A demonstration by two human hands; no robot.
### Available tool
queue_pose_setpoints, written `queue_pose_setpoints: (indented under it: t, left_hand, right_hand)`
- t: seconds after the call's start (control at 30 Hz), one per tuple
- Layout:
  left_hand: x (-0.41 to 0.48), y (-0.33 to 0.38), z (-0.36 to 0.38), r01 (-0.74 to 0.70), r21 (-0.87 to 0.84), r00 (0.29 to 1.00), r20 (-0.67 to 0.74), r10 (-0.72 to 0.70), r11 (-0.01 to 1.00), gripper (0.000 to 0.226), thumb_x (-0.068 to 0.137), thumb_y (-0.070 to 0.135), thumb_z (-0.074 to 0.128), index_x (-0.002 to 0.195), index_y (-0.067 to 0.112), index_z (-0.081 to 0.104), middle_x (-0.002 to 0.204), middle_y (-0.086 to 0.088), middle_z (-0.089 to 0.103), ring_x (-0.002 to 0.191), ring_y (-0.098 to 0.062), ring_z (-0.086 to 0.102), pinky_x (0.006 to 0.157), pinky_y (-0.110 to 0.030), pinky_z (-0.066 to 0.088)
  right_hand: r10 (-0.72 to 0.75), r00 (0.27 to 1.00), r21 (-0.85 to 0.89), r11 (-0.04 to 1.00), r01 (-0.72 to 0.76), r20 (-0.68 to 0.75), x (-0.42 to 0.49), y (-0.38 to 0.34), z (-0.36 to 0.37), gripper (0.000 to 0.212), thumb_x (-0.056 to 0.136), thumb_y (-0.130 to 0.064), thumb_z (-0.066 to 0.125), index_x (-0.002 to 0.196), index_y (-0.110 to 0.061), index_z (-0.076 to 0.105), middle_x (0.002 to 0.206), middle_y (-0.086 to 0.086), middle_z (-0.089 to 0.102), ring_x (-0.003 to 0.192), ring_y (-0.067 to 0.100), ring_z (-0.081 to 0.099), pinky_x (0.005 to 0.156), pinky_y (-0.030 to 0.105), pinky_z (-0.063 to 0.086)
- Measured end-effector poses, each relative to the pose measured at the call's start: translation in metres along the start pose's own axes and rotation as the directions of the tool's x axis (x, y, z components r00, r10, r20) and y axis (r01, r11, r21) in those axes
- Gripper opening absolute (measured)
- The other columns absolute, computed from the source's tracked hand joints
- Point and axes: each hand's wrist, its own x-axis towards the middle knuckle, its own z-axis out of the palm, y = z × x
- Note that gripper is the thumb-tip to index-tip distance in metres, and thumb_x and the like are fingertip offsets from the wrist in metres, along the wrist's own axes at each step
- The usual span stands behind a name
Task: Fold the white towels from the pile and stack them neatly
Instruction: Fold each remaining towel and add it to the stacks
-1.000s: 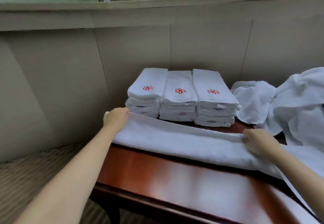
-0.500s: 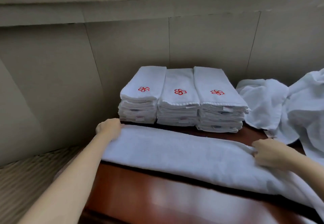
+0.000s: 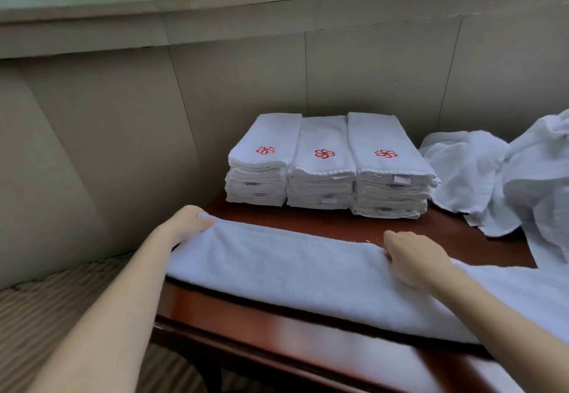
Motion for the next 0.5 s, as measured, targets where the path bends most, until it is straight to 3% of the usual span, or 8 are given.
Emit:
queue_pose_setpoints:
  t: [0.07, 0.1, 0.17, 0.23, 0.33, 0.43, 0.5]
  left_hand:
    - [0.004, 0.006, 0.007, -0.001, 0.101, 0.997, -0.08, 0.009, 0.995, 0.031, 0.091, 0.014, 0.046, 0.062, 0.006, 0.039, 0.068, -0.02, 0.047, 0.059, -0.017, 0.031, 0.06, -0.027, 0.025]
    - [0.007, 0.007, 0.011, 0.018, 0.176, 0.993, -0.117, 0.002, 0.984, 0.029, 0.093, 0.018, 0.045, 0.069, 0.003, 0.041, 0.09, -0.03, 0.055, 0.061, -0.017, 0.034, 0.06, -0.029, 0.025]
    - [0.007, 0.007, 0.021, 0.074, 0.325, 0.982, -0.19, -0.012, 0.943, 0.023, 0.098, 0.03, 0.042, 0.093, 0.009, 0.048, 0.112, -0.021, 0.058, 0.082, -0.024, 0.053, 0.068, -0.032, 0.034]
    - [0.007, 0.009, 0.03, 0.107, 0.438, 0.965, -0.261, 0.012, 0.893, 0.029, 0.101, 0.037, 0.037, 0.114, 0.012, 0.044, 0.121, -0.013, 0.057, 0.107, -0.031, 0.055, 0.076, -0.035, 0.037]
    - [0.006, 0.016, 0.042, 0.13, 0.501, 0.945, -0.324, 0.046, 0.855, 0.027, 0.101, 0.034, 0.038, 0.114, 0.011, 0.039, 0.12, -0.011, 0.059, 0.11, -0.031, 0.056, 0.077, -0.035, 0.038]
    - [-0.01, 0.026, 0.052, 0.209, 0.696, 0.892, -0.423, 0.157, 0.687, 0.017, 0.098, 0.02, 0.046, 0.113, 0.013, 0.041, 0.118, -0.006, 0.056, 0.109, -0.024, 0.054, 0.086, -0.036, 0.04]
    - [-0.021, 0.043, 0.064, 0.176, 0.767, 0.871, -0.414, 0.265, 0.617, 0.02, 0.093, 0.009, 0.047, 0.112, 0.015, 0.045, 0.116, -0.004, 0.053, 0.107, -0.023, 0.05, 0.087, -0.035, 0.039]
  right_hand:
    - [0.065, 0.997, -0.01, 0.998, -0.065, -0.039, 0.003, 0.003, 0.003, 0.01, 0.088, -0.006, 0.038, 0.085, -0.014, 0.032, 0.094, 0.008, 0.059, 0.089, 0.031, 0.06, 0.059, 0.032, 0.035]
    - [0.089, 0.995, 0.007, 0.996, -0.089, -0.045, 0.004, 0.006, 0.002, 0.01, 0.088, -0.006, 0.038, 0.086, -0.013, 0.031, 0.095, 0.009, 0.06, 0.087, 0.031, 0.059, 0.059, 0.032, 0.034]
    - [0.114, 0.993, 0.031, 0.993, -0.113, -0.036, 0.005, 0.01, 0.002, 0.01, 0.09, -0.008, 0.038, 0.087, -0.013, 0.03, 0.097, 0.009, 0.059, 0.084, 0.031, 0.055, 0.061, 0.032, 0.034]
    - [0.13, 0.991, 0.022, 0.991, -0.129, -0.041, 0.005, 0.009, 0.002, 0.01, 0.089, -0.007, 0.037, 0.088, -0.013, 0.03, 0.098, 0.008, 0.059, 0.088, 0.031, 0.057, 0.063, 0.032, 0.034]
    - [0.143, 0.989, 0.003, 0.99, -0.143, -0.022, 0.007, 0.003, 0.005, 0.011, 0.089, -0.004, 0.036, 0.09, -0.013, 0.029, 0.101, 0.007, 0.059, 0.09, 0.03, 0.058, 0.064, 0.032, 0.035]
    - [0.168, 0.985, -0.015, 0.986, -0.168, -0.034, 0.008, 0.001, 0.008, 0.012, 0.092, -0.009, 0.039, 0.092, -0.015, 0.028, 0.104, 0.004, 0.06, 0.089, 0.028, 0.058, 0.066, 0.031, 0.033]
    - [0.174, 0.98, -0.04, 0.983, -0.178, -0.095, 0.005, 0.004, 0.009, 0.019, 0.096, -0.024, 0.042, 0.092, -0.016, 0.026, 0.104, 0.002, 0.062, 0.093, 0.026, 0.061, 0.066, 0.032, 0.031]
